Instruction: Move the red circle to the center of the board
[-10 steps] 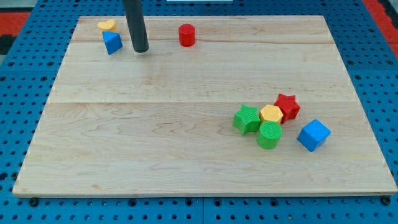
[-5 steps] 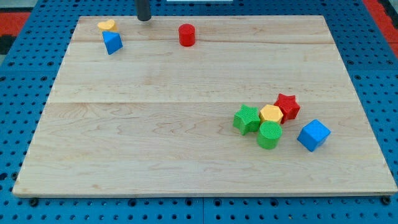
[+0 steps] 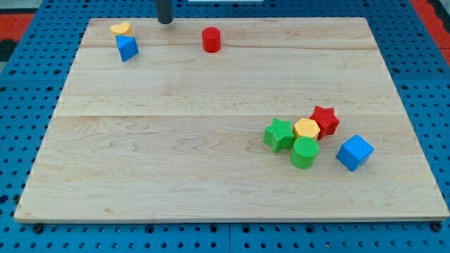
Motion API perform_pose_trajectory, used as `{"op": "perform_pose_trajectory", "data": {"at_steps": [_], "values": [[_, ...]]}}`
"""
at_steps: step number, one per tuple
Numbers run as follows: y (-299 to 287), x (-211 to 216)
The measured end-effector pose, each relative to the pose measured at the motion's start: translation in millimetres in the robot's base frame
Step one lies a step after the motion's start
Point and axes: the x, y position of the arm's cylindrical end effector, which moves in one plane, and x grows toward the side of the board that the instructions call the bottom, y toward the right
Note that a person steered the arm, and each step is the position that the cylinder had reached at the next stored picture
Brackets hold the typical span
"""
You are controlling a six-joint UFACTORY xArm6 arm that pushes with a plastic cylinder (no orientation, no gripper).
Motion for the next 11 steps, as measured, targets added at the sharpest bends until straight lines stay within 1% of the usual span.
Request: {"op": "perform_pose_trajectory", "data": {"at_steps": [2, 3, 4, 5, 6, 8, 9, 10, 11], "values": [[65, 0], [69, 23], [67, 65], [71, 70], [83, 49], [92, 46], [108, 48], [156, 57], [81, 57]]}}
